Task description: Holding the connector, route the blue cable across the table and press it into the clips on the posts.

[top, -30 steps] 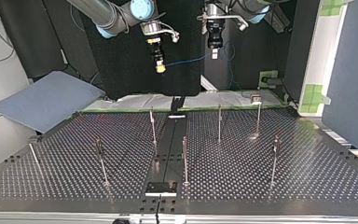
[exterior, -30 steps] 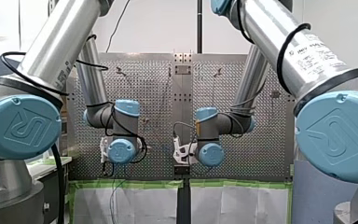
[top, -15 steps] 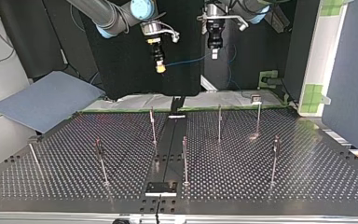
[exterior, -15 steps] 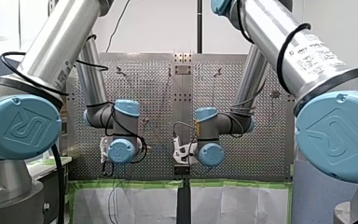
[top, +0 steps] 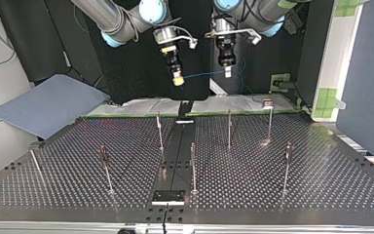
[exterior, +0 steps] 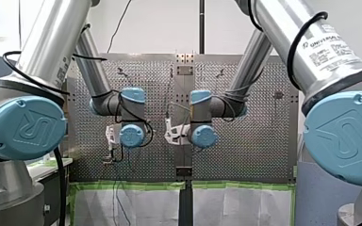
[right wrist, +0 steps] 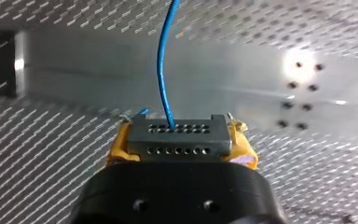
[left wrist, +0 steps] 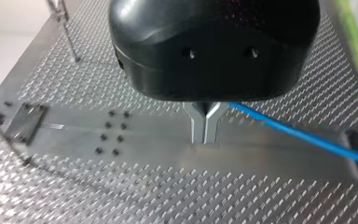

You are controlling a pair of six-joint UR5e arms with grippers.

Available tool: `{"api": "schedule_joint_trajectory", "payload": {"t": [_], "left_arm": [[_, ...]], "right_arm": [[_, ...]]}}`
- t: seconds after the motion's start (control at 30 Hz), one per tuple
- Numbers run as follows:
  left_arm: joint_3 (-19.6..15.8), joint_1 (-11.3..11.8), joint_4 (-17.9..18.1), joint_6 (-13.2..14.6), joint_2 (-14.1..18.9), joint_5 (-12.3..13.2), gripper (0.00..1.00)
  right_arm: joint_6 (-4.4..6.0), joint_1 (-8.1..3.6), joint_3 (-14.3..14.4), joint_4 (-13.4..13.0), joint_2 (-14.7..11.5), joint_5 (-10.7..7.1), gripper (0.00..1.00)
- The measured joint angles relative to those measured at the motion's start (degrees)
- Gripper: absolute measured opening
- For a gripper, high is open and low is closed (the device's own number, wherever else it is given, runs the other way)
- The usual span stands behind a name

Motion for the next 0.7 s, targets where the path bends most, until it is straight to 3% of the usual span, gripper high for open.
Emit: {"api": "schedule_joint_trajectory", "payload": {"t": [0.2, 0.37, 0.53, 0.7], "left_arm": [[1.47, 1.57, -3.18, 1.65, 3.19, -3.17, 0.00], [2.16, 2.85, -5.71, 2.17, 5.72, -5.71, 0.00], [2.42, 3.91, -8.46, 2.29, 8.48, -8.45, 0.00], [3.24, 4.89, -11.34, 2.18, 11.36, -10.14, 0.00]], "right_arm": [[0.94, -0.09, -2.89, 2.88, -2.89, -0.92, 0.00], [1.72, 0.05, -5.32, 5.31, -5.31, -2.90, 0.00], [3.68, 0.32, -8.32, 8.32, -8.33, -5.23, 0.00], [4.47, 0.61, -11.19, 11.20, -11.19, -6.08, 0.00]]}}
